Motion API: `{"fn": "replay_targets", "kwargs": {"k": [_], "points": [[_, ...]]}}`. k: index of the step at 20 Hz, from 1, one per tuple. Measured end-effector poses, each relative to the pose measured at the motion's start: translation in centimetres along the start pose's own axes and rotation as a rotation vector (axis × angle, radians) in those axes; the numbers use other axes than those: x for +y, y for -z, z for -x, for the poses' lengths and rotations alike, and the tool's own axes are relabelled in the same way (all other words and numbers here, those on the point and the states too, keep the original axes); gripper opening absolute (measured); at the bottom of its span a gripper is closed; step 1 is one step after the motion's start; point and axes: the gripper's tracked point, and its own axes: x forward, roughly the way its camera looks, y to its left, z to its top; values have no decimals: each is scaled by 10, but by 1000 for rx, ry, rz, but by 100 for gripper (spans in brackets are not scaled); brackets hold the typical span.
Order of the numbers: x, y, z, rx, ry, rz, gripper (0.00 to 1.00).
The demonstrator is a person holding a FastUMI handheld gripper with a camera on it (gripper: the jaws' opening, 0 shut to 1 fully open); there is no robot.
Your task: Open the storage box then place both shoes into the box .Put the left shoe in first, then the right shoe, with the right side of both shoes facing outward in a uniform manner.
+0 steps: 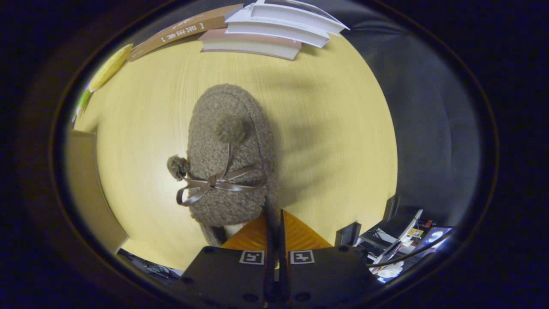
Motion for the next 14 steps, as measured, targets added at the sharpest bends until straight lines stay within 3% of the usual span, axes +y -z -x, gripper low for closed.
{"fn": "replay_targets", "kwargs": {"k": [9,11,14], "points": [[6,4,110,-66,173,-5,8],[3,-3,143,-114,225,-16,3],[15,-5,162,-148,227,-56,4]]}}
